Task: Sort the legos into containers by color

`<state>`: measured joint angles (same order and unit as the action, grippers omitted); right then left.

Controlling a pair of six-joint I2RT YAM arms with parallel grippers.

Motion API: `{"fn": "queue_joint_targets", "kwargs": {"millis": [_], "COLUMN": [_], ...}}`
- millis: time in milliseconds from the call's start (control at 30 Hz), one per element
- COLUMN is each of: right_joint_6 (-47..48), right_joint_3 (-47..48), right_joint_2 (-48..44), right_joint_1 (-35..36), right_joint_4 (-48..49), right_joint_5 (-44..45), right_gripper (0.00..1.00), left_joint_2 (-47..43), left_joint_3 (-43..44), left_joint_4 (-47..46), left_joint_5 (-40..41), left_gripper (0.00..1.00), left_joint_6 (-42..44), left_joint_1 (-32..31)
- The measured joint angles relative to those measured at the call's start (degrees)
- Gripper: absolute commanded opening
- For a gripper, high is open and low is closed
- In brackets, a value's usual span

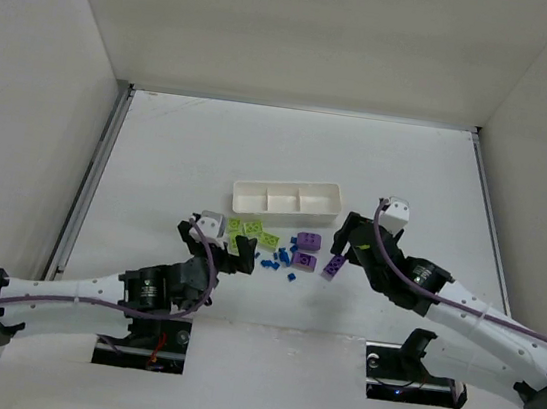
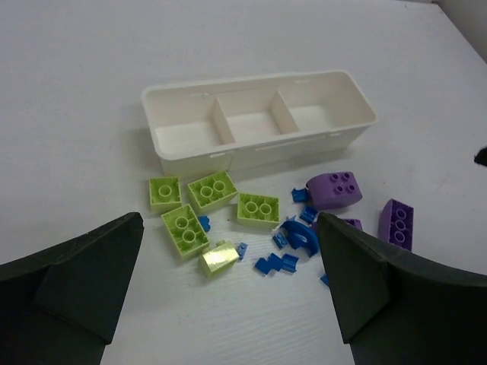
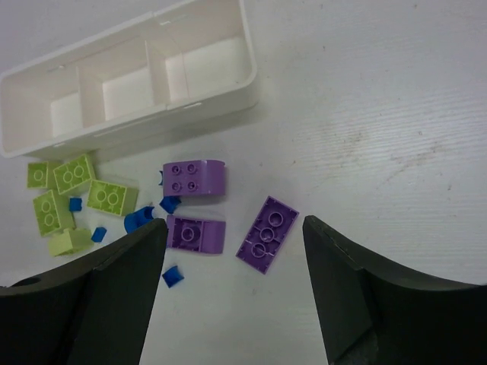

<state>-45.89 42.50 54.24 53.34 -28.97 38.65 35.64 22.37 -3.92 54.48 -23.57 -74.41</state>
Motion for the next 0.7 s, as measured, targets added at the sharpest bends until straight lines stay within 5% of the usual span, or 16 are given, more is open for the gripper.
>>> {"fn": "queue_joint_targets", "kwargs": {"millis": [167,300,367,433,500,600,667,700], "right_joint_6": [-0.11,-0.48,-0.52,-0.81,-1.55,-2.56,-2.97,-3.06], "right_joint_3": [-2.99,-5.40,-5.97,-6.45,-6.84,-7.04,-7.37,-7.37], "right_joint_2": [-2.49,-4.87,-4.96,-4.24,-1.51,3.96,9.18,11.28], "right_joint_1": [0.33,0.26,0.26,0.26,0.26,0.26,-0.17,-0.37], "right_joint_4": [0.24,0.44,1.03,1.51,2.45,4.28,6.36,6.86], "right_joint_5": [0.09,-0.09,-0.09,-0.09,-0.02,0.17,0.02,-0.11], "right_gripper": [0.28,0.19,0.20,0.39,0.68,0.78,0.78,0.78], "left_joint_2": [-0.94,2.27,5.11,7.78,10.38,12.48,13.90,14.58], "left_joint_3": [0.26,1.95,3.63,4.81,5.33,5.33,5.33,5.31], "left_joint_4": [-0.07,-2.21,-3.69,-4.87,-7.28,-10.47,-12.63,-13.90], "left_joint_5": [-1.38,-5.09,-6.78,-8.90,-13.33,-18.21,-20.48,-21.42], "left_gripper": [1.00,1.00,1.00,0.96,0.96,0.97,0.73,0.48], "left_joint_6": [-0.28,0.59,0.66,0.63,0.81,1.25,1.22,1.22], "left_joint_1": [4.72,11.26,15.06,17.99,20.98,24.17,26.99,27.69]}}
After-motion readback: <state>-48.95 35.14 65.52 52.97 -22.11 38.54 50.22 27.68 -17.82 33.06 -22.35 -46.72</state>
